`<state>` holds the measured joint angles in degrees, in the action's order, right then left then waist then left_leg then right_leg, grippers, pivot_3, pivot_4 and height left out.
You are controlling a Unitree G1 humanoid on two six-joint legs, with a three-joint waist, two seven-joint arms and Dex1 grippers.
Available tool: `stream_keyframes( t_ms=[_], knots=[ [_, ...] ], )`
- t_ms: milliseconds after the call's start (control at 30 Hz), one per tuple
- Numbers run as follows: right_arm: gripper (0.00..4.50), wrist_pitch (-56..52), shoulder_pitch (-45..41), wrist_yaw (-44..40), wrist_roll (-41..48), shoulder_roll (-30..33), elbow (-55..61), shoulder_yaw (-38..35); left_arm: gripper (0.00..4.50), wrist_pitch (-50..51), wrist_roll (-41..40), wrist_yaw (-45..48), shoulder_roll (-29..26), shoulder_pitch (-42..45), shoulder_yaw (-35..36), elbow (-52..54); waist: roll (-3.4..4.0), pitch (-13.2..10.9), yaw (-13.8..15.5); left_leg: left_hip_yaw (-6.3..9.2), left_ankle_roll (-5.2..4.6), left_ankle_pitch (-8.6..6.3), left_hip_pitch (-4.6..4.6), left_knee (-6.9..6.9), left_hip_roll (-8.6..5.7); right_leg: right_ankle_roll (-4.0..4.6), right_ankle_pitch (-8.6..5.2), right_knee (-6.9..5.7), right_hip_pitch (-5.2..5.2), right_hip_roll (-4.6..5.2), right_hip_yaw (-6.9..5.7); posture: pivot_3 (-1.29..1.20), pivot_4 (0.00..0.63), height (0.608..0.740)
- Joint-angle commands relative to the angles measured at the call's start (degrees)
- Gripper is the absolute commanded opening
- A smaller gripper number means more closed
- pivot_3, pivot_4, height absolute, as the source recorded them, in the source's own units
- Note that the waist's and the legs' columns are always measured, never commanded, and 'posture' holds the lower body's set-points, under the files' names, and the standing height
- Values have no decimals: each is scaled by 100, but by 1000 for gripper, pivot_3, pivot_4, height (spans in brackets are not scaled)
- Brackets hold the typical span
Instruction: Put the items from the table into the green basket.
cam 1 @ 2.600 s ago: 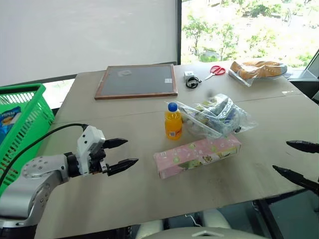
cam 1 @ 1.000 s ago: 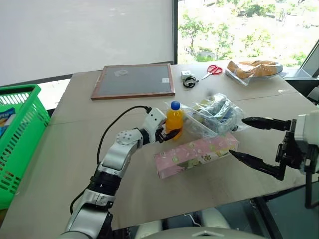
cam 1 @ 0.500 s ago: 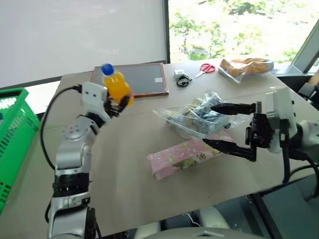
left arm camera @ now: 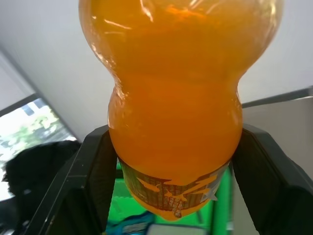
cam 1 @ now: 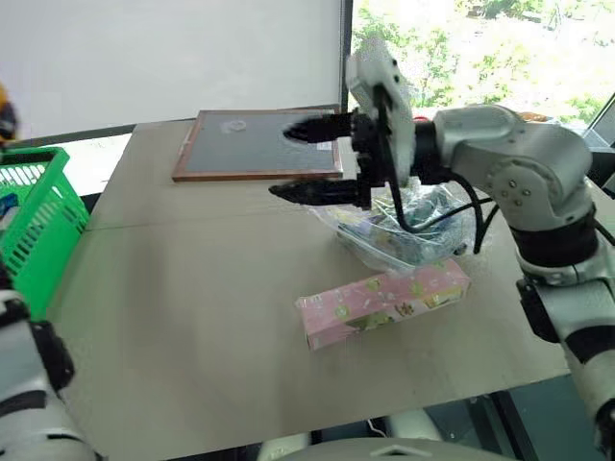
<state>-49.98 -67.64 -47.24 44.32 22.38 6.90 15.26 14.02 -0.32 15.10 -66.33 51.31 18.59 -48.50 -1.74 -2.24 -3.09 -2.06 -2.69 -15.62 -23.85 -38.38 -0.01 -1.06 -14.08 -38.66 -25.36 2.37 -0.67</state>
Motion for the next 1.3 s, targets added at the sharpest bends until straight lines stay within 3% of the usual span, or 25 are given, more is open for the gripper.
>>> stream_keyframes(
  t_ms=[33, 233, 467, 500, 533, 567, 700, 833, 967, 1133, 1300],
  knots=[
    [4500, 37, -248, -103, -80, -117, -45, -239, 2818, -584, 197, 175, -369, 444, -183, -836, -7, 5, 69, 3, 0, 0, 0, -1, -3, 0, 0, 0, 1, 4, -5, 17, 0, 740],
    [4500, 138, -353, 62, -257, -432, -120, -404, 2818, -1110, 190, 292, -654, 175, -172, -1967, -60, 39, 67, 7, 12, 8, 1, -10, -10, 0, -1, 8, 2, 20, -15, -1, 0, 740],
    [4500, 187, -479, 137, -509, -624, -387, -533, 2818, -1246, -61, 312, -543, -569, 11, -2264, -64, 41, 56, 11, 42, 27, 7, -10, 4, 16, 7, -25, -10, 20, -17, 0, 0, 740],
    [4500, 208, -502, 152, -578, -638, -430, -514, 3819, -1281, -81, 302, -515, -710, 24, -2229, -63, 41, 51, 12, 42, 27, 7, -10, 6, 18, 8, -25, -11, 20, -18, 0, 0, 740],
    [4500, 235, -517, 151, -645, -648, -471, -495, 4282, -1285, -102, 281, -490, -793, 42, -2191, -63, 41, 49, 11, 43, 27, 5, -8, 6, 19, 8, -27, -16, 21, -18, 8, 0, 740],
    [4500, 272, -526, 156, -718, -664, -507, -474, 4457, -1286, -160, 248, -459, -867, 96, -2151, -64, 42, 50, 11, 43, 27, 4, -7, 6, 20, 9, -27, -19, 21, -18, 8, 0, 740],
    [4500, 385, -564, 185, -924, -764, -679, -492, 4457, -1420, -354, 44, -315, -953, 285, -1825, -64, 42, 59, 10, 43, 27, 2, -5, 6, 21, 10, -26, -20, 23, -18, 24, 0, 740],
    [4500, 441, -541, 293, -1108, -780, -776, -568, 4457, -1552, -789, 453, 138, -999, 458, -590, -67, 46, 89, 10, 43, 27, 2, -5, 5, 22, 11, -27, -20, 24, -19, 40, 0, 740],
    [4500, 517, -330, 472, -1538, -559, -846, -494, 4457, -375, -1776, 1210, 942, -1506, 463, 1902, -66, 70, 103, 10, 43, 27, 2, -5, 0, 22, 12, -29, -17, 33, -19, 47, 0, 740],
    [4500, 623, 1495, 569, -1889, -45, -22, -294, 4457, 1231, -3430, 1747, 2056, -2708, -20, 5363, -65, 160, 48, 14, 22, 15, 21, -3, -1, 21, 12, -26, 8, 33, -17, 1, 0, 740],
    [4500, 531, 2419, 194, -2273, 758, 306, 142, 4457, 2069, -4661, 2149, 2557, -3748, -172, 6975, -27, 139, -169, -8, 22, 18, 16, -7, 9, 21, 12, -21, 1, 16, -3, -48, 0, 740]
  ],
)
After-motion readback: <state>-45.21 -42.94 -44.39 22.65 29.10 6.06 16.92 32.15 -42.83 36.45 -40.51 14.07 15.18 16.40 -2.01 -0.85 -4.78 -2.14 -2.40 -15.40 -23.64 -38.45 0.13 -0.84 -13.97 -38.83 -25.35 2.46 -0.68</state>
